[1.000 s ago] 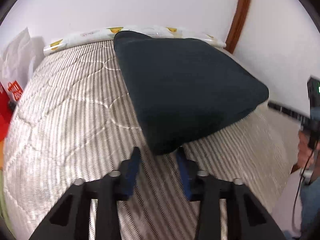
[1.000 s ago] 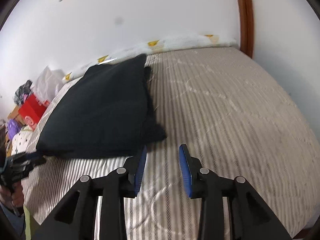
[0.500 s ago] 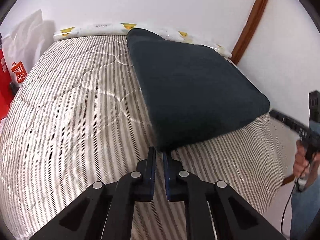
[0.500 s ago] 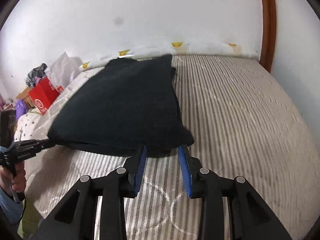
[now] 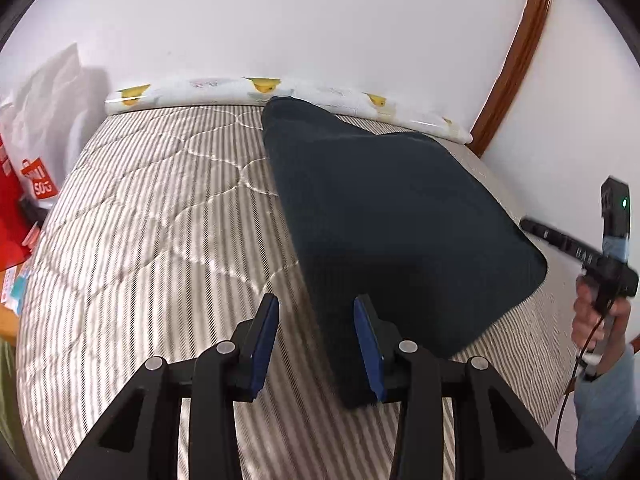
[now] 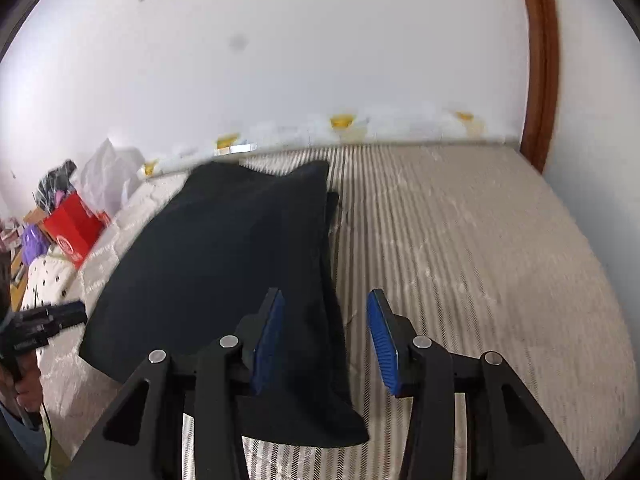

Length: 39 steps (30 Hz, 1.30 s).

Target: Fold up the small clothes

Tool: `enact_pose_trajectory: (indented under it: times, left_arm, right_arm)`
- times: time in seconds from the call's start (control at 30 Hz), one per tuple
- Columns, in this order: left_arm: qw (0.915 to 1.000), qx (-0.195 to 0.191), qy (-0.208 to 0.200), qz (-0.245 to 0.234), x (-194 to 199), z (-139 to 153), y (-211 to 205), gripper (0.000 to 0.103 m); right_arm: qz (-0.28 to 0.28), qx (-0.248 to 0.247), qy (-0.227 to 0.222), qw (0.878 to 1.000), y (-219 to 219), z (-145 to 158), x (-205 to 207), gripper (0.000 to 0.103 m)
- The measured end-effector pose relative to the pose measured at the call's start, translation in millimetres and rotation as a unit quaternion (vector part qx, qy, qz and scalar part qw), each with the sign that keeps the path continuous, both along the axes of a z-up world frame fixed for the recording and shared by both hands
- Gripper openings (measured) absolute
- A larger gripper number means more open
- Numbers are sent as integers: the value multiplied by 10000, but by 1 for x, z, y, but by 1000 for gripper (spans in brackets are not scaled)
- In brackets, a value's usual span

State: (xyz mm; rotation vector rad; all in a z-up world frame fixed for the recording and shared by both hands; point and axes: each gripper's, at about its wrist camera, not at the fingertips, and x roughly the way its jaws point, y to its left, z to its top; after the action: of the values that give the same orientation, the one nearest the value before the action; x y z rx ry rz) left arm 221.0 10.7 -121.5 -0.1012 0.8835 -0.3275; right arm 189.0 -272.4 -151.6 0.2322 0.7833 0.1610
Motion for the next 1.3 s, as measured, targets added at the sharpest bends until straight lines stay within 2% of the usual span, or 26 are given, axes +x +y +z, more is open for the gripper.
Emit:
enact_pose_trajectory:
  times: [0.03,0.1,0.23,0.33,0.4,0.43,0.47,0.53,0.57,0.63,0.73,0.83,0.93,1.0,1.03,1.13,1.2,1.27,1.3]
  left_arm:
    - [10000,-11,-2,-14,3,-2,-2,38]
    - [10000,-76,5,-29,4,-2,0,40]
    - [9998,-185,80,-9,15,-4,-2,44]
    - [9995,-274,141,79,22,-4,-5,44]
    - [9996,-235,106,132,21,-3,-9,44]
    - [9997,-187,80,139,20,-3,-10,44]
    - [9998,-151,64,137,19,-2,-11,44]
    - [9998,-130,72,136,18,-2,-10,44]
    - [9998,-137,99,135,18,-2,-8,44]
    - [9997,-154,143,155,17,-1,-6,46]
    - [9997,-175,132,142,16,-2,-7,47]
    - [9998,-48,71,174,16,0,-10,46]
    - [9998,45,32,185,13,1,-11,46]
    - [9998,80,16,197,11,2,-12,46]
    - [9997,103,5,207,9,2,-13,46]
    - [9996,149,-19,222,3,3,-14,46]
    - [9996,151,-15,228,-1,4,-15,46]
    - [9996,160,-12,226,-5,4,-14,46]
    - [9996,164,-13,230,-4,4,-15,46]
  right_arm:
    - [81,69,178,9998,-1,-10,1,43]
    - [121,343,256,9990,-9,-18,-1,42]
    - [124,835,80,9964,-17,-14,1,42]
    - [214,1150,-5,9931,-12,-11,18,41]
    - [196,1211,95,9924,-7,-14,32,31]
    - [221,1252,181,9917,-3,-17,39,11]
    - [299,1270,207,9912,1,-18,43,4]
    - [433,1012,31,9939,7,-13,40,4]
    - [407,875,-216,9951,5,-8,34,3]
    - [307,1087,-372,9929,-9,-7,27,3]
    - [206,1252,-63,9919,-17,-18,27,3]
    - [79,1005,-43,9949,-12,-15,19,6]
    - [-91,1090,-32,9940,-18,-12,9,10]
    - [-164,1268,22,9918,-25,-15,2,28]
    - [-180,1329,47,9910,-27,-17,-2,42]
    - [-168,1332,114,9909,-26,-24,-9,42]
    - [-148,1226,182,9922,-22,-28,-11,37]
    - [-53,1121,173,9935,-18,-29,-15,9]
    - [-68,993,123,9950,-16,-27,-18,8]
